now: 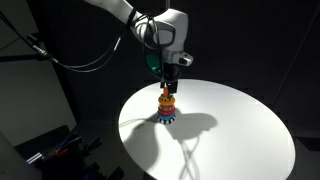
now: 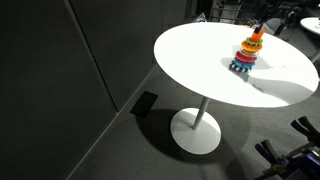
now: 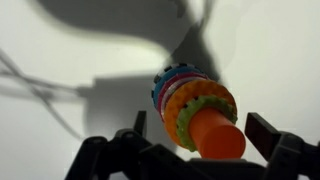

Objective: Put the yellow ring on the orange stand

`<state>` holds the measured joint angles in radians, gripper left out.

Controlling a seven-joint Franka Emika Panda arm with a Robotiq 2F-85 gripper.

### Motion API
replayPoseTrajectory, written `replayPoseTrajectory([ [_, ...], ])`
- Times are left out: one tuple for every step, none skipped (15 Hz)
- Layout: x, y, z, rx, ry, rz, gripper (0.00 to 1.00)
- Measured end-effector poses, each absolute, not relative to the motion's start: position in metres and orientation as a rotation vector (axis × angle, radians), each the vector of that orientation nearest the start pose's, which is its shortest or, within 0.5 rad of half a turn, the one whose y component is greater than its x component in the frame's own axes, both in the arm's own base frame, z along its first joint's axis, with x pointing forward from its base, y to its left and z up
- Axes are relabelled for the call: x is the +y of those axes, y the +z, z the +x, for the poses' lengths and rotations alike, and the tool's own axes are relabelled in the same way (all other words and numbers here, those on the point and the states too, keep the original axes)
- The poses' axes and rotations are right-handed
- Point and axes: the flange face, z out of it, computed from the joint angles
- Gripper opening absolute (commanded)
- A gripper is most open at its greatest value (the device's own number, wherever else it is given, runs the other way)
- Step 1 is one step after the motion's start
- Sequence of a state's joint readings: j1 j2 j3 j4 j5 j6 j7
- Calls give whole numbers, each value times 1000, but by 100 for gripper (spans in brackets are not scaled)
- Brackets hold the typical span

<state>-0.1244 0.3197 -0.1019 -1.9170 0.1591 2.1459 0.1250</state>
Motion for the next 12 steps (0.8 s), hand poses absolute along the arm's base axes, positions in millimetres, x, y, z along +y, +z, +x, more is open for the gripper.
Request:
replayPoseTrajectory([
  [-127, 322, 594, 640, 142, -2966, 100],
  [-126, 323, 592, 618, 156, -2968, 100],
  [-126, 326, 591, 598, 162, -2971, 100],
  [-126, 328, 591, 579, 162, -2976, 100],
  [-126, 331, 590, 567, 157, -2986, 100],
  [-126, 334, 588, 557, 152, -2998, 100],
  [-126, 338, 586, 545, 147, -3013, 100],
  [-126, 342, 584, 532, 143, -3028, 100],
  [-126, 346, 581, 518, 137, -3045, 100],
  [-125, 351, 577, 503, 130, -3062, 100],
  [-124, 356, 573, 489, 125, -3078, 100],
  [-124, 360, 569, 476, 119, -3092, 100],
])
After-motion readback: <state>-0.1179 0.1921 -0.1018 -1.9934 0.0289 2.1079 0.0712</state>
